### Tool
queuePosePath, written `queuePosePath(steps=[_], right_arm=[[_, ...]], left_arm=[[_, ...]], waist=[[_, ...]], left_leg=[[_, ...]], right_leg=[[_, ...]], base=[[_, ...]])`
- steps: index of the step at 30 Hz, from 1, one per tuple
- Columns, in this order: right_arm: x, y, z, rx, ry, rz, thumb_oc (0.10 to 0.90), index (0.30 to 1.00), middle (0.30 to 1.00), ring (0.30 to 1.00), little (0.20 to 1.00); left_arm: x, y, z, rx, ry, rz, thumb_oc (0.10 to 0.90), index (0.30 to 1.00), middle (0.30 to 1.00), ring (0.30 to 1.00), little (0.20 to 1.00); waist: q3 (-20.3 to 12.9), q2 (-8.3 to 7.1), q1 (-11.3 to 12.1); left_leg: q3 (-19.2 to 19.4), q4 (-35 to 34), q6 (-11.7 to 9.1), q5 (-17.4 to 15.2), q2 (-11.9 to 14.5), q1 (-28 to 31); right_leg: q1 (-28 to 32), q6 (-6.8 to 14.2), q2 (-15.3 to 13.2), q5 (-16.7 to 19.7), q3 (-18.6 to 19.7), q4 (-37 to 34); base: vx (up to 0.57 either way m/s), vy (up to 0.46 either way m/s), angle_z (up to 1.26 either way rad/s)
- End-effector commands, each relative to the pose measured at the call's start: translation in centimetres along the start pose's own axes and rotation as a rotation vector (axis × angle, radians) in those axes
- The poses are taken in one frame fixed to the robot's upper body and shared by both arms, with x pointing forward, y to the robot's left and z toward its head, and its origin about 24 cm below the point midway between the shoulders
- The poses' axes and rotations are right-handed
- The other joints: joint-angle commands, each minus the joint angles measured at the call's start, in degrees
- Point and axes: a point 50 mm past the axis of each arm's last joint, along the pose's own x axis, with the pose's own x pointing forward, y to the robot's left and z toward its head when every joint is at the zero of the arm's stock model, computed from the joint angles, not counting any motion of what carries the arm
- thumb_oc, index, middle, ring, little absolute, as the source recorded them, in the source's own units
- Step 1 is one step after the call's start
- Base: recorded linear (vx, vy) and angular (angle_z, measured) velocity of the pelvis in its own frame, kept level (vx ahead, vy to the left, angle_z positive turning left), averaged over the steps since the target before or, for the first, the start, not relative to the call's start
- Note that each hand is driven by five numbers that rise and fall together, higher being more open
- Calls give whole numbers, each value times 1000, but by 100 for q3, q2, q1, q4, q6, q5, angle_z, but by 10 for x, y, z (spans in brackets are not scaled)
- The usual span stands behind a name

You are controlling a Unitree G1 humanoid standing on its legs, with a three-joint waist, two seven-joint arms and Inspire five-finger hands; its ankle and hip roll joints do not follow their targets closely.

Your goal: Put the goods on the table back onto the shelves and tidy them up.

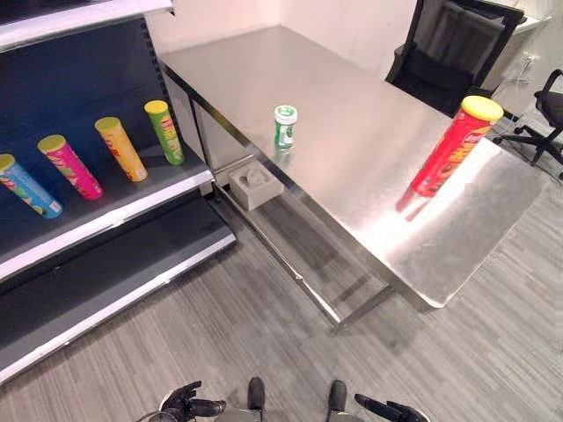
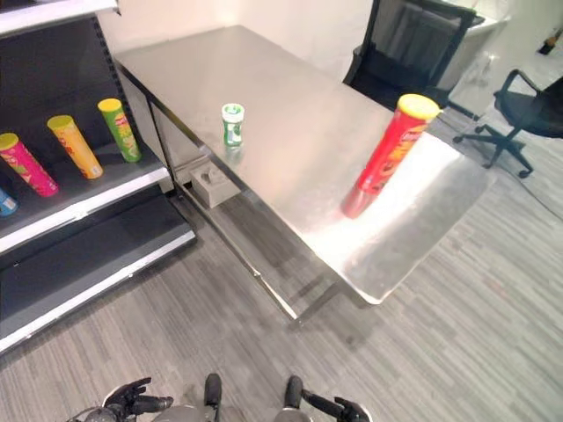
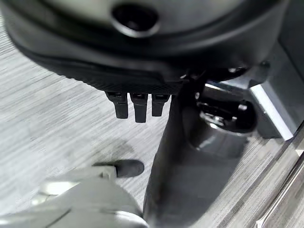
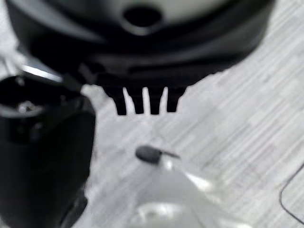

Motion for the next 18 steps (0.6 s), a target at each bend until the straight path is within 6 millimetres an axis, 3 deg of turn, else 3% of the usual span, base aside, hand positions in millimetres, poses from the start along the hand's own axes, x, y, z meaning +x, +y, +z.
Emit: queuePosePath(steps=[1,2,4,5,6,7,9,11,13,14,16,18], right_arm=[[0,-47,15,30,-41,-154,800,900,900,900,900],[-6,-81,23,163,-93,-255,800,900,900,900,900],[-18,-120,45,290,-221,-370,800,900,900,900,900],[-26,-137,59,313,-299,-422,800,900,900,900,900],[-26,-137,58,313,-298,-424,800,900,900,900,900],[-50,-171,88,341,-481,-530,800,900,900,900,900],[-83,-196,130,347,-711,-594,800,900,900,900,900],[-120,-207,171,318,-945,-607,800,900,900,900,900],[-177,-209,222,215,-1246,-604,800,900,900,900,900],[-198,-205,239,166,-1350,-589,800,900,900,900,900],[-232,-193,261,120,-1531,-541,800,900,900,900,900],[-243,-188,268,100,-1587,-518,800,900,900,900,900]], left_arm=[[5,-8,35,-3,-112,-7,800,900,900,900,900],[3,-2,33,-14,-118,-4,800,900,900,900,900],[2,-2,31,-7,-119,-10,800,900,900,900,900],[2,-3,29,-2,-115,-15,800,900,900,900,900],[2,-4,29,-1,-115,-17,800,900,900,900,900],[2,-8,22,13,-98,-31,800,900,900,900,900],[1,-12,17,23,-81,-45,800,900,900,900,900],[1,-14,16,25,-78,-53,800,900,900,900,900],[0,-12,12,44,-77,-61,800,900,900,900,900],[-1,-11,12,53,-80,-65,800,900,900,900,900],[-2,-11,10,68,-85,-74,800,900,900,900,900],[-2,-11,9,79,-82,-78,800,900,900,900,900]], waist=[[-34,182,-123],[-99,200,-209],[-157,254,-289],[-187,268,-339],[-183,277,-329],[-250,330,-414],[-291,356,-481],[-322,369,-508],[-364,379,-477],[-381,384,-457],[-416,393,-410],[-435,395,-381]], left_leg=[[-62,122,-506,-553,473,163],[-13,91,-566,-582,572,282],[19,55,-601,-611,619,384],[43,51,-611,-629,629,419],[45,51,-613,-633,633,429],[103,51,-629,-693,651,524],[169,51,-647,-729,671,577],[212,51,-652,-748,687,601],[251,51,-659,-769,711,643],[263,51,-662,-777,712,651],[276,51,-664,-794,729,674],[279,51,-666,-796,732,685]], right_leg=[[209,269,32,-209,-63,45],[299,256,83,-287,-45,45],[364,260,114,-329,-20,45],[391,264,119,-349,-10,45],[400,264,123,-351,-9,45],[452,272,135,-397,9,45],[469,281,144,-420,42,45],[469,279,151,-432,87,45],[482,268,165,-450,124,45],[484,267,171,-457,136,45],[505,263,175,-477,139,45],[519,262,178,-486,134,45]], base=[[140,-110,-13],[152,-88,-21],[150,-53,-16],[69,-3,-12],[101,17,-8],[93,18,-15],[73,13,-6],[23,7,-18],[20,13,-23],[14,9,-12],[5,3,-3],[0,0,0]])
